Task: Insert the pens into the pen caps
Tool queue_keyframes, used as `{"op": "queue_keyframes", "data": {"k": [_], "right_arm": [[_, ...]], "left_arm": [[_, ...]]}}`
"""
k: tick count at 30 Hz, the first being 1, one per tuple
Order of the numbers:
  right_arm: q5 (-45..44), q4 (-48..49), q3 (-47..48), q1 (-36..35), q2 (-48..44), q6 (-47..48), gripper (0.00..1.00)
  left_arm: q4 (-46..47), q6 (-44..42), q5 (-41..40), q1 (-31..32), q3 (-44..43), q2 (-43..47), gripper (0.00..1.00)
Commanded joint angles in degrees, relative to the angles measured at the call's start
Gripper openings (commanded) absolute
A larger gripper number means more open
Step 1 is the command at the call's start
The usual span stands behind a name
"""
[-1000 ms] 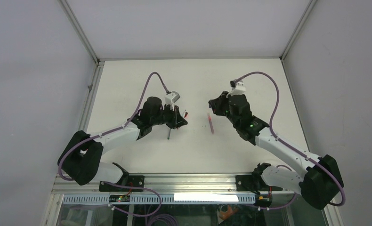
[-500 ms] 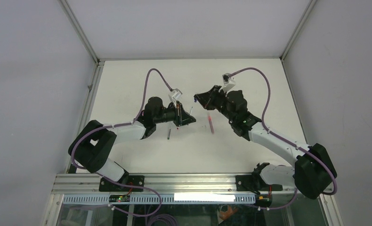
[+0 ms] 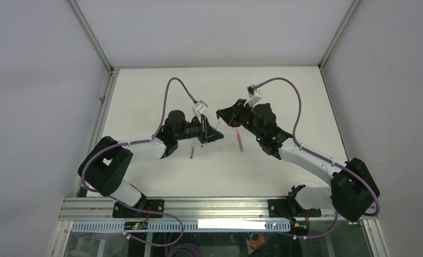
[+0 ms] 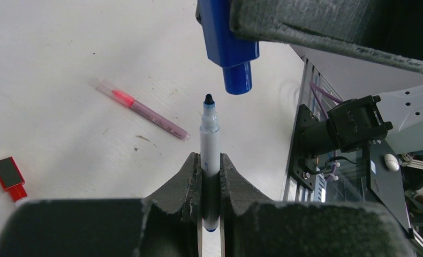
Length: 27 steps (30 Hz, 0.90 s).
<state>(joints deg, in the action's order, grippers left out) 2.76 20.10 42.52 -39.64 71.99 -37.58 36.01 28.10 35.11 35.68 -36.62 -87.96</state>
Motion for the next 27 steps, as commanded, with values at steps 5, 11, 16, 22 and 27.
{"op": "queue_keyframes", "data": {"k": [5,11,16,22,27], "right_arm": [[-2.1,3.4,0.2,-0.4,0.2,0.4,0.0],[-4.6,1.8,0.4,-0.6,0.8,0.7,0.0],[-5.6,1.5,0.1,-0.9,2.2,0.8,0.0],[-5.0,1.9,0.0,-1.1,2.8,0.6,0.0],[-5.4,0.5,-0.4,-1.2,0.9,0.6,0.0]], "left_arm": [[3.5,-0.4,1.5,0.4,-1.1,1.8,0.0],[3.4,-0.7,1.3,0.4,-0.8,2.2,0.0],[3.3,-0.7,1.3,0.4,-0.8,2.0,0.0],[2.9,-0.9,1.1,0.4,-0.8,1.9,0.0],[2.8,-0.9,1.2,0.4,-0.8,1.6,0.0]]}}
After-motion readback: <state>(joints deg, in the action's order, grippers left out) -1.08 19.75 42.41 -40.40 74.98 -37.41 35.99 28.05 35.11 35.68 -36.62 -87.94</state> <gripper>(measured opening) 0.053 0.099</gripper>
